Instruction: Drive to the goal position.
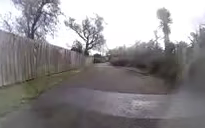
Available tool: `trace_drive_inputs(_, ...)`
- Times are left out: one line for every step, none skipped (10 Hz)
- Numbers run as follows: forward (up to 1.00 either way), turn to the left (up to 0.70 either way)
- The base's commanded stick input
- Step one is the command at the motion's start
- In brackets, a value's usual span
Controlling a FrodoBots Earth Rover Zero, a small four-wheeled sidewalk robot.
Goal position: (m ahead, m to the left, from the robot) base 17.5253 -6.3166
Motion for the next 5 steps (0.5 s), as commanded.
trace_drive_inputs(0.70,0.00)
trace_drive_inputs(0.70,0.00)
trace_drive_inputs(0.70,0.00)
trace_drive_inputs(0.70,-0.30)
trace_drive_inputs(0.70,-0.34)
